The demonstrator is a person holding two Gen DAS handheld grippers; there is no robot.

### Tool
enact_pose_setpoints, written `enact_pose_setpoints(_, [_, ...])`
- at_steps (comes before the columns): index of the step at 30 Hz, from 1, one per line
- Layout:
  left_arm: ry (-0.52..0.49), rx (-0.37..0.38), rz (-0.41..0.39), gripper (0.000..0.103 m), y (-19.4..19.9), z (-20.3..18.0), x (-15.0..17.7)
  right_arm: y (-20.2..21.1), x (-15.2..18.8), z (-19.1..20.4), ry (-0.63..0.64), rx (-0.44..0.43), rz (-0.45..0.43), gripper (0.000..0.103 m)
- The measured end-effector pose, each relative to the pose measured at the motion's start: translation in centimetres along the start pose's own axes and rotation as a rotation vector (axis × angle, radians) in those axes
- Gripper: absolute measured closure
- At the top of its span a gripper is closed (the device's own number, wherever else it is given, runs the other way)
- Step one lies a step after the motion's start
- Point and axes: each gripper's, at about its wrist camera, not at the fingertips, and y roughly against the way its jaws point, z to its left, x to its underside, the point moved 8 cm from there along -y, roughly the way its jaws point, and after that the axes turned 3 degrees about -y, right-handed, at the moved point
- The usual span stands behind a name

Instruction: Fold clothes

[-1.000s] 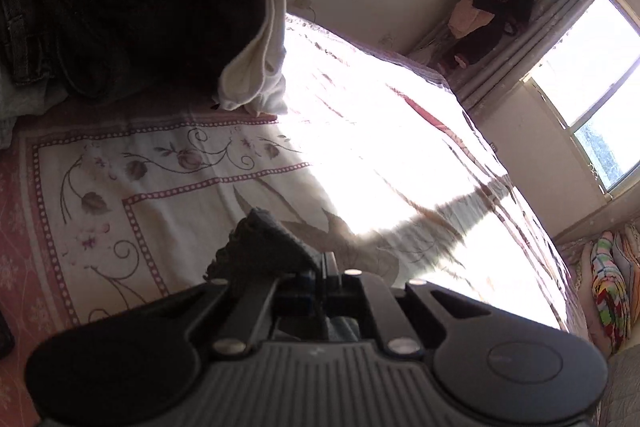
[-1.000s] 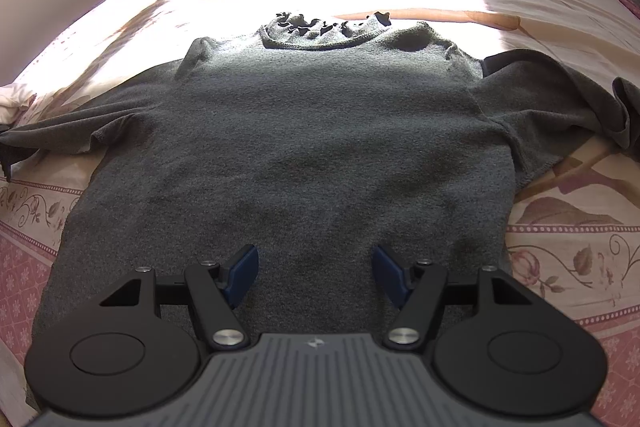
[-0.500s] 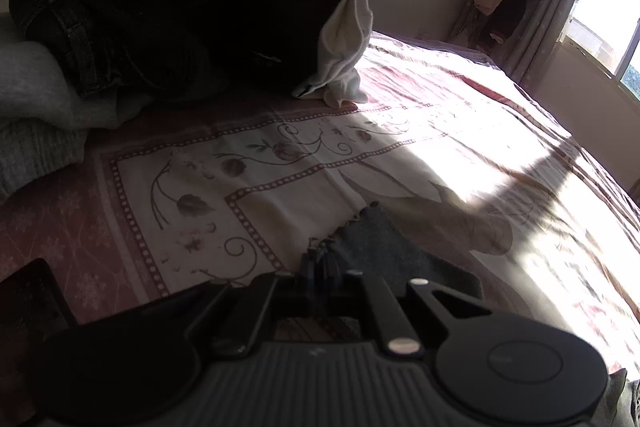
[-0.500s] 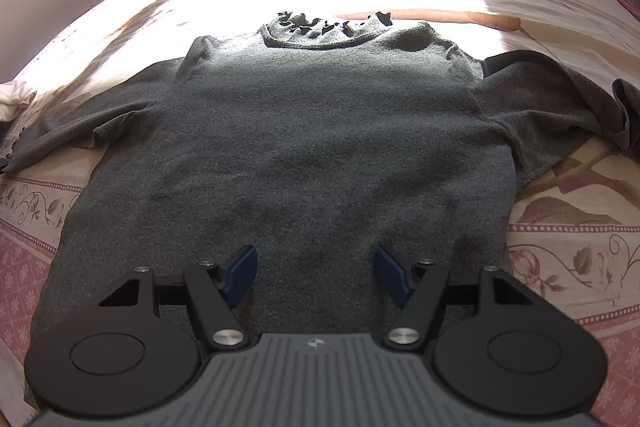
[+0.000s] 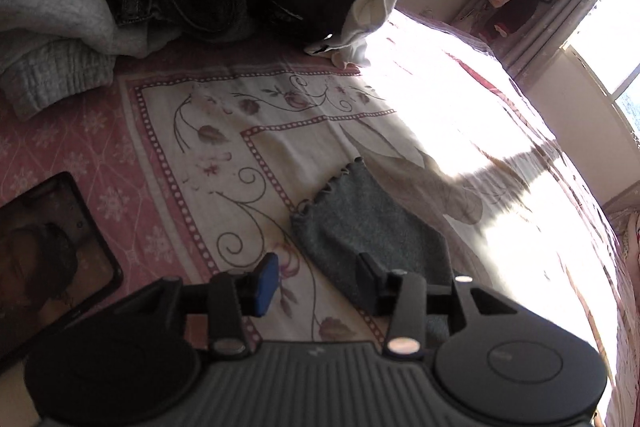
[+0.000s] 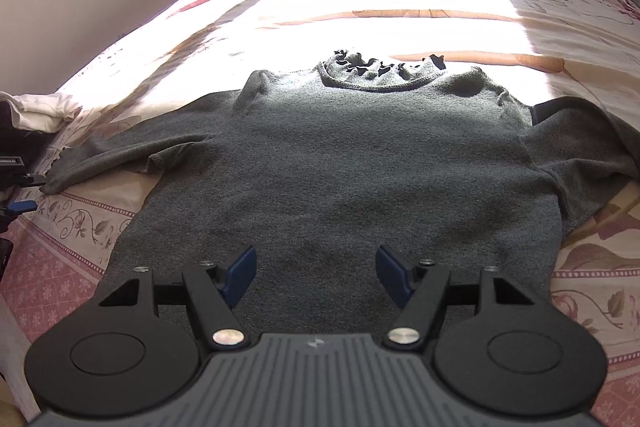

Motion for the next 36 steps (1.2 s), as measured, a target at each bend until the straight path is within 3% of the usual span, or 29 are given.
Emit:
enact_pose_setpoints(4, [-0.001, 0.008, -0.015, 0.065, -1.1, -0.2, -1.0, -2.0, -2.7, 4.3, 0.092, -0.051, -0.009, 0.038])
enact_pose_setpoints(10, [-0.034, -0.001, -0.014, 0.069, -1.7, -0.6, -1.6, -7.6, -6.8, 13.8, 0.258, -0.152, 0.003, 0.043])
enact_pose_setpoints(14, [-0.047, 0.007, 0.016, 0.088, -2.3, -0.1, -2.3, -11.8, -8.5, 19.4, 0.365, -0.185, 0.032, 0.047])
enact_pose_setpoints(18, [-0.009, 0.033, 0.045, 0.092, -2.7, 0.5, -2.7, -15.7, -9.6, 22.7, 0.467, -0.16, 0.058, 0.05])
enact_pose_setpoints(22, [-0.039, 0.031, 0.046, 0.095, -3.0, 0.0, -2.7, -18.9, -9.7, 24.2, 0.548, -0.135, 0.11, 0.052])
enact_pose_setpoints(24, [-0.051, 0.03, 0.043, 0.096, -3.2, -0.2, -2.9, -19.7, -9.6, 24.6, 0.579, -0.151, 0.141, 0.061])
enact_pose_setpoints(25, [-0.054, 0.032, 0.041, 0.096, -3.2, -0.3, -3.0, -19.7, -9.6, 24.9, 0.586, -0.176, 0.148, 0.085])
enact_pose_setpoints(26, [-0.051, 0.037, 0.038, 0.096, -3.3, -0.4, -3.1, -19.7, -9.6, 25.1, 0.6, -0.178, 0.15, 0.099])
enact_pose_setpoints(31, [-0.02, 0.073, 0.004, 0.096, -3.5, -0.6, -3.9, -20.3, -10.7, 25.6, 0.646, -0.101, 0.076, 0.1])
enact_pose_setpoints(33, [-0.012, 0.097, 0.009, 0.096, -3.5, -0.9, -3.9, -20.9, -11.9, 25.1, 0.601, -0.05, 0.026, 0.1])
enact_pose_setpoints(36, [-0.008, 0.098, 0.009, 0.095, -3.3, -1.0, -4.0, -21.8, -12.1, 24.6, 0.574, -0.026, 0.031, 0.099])
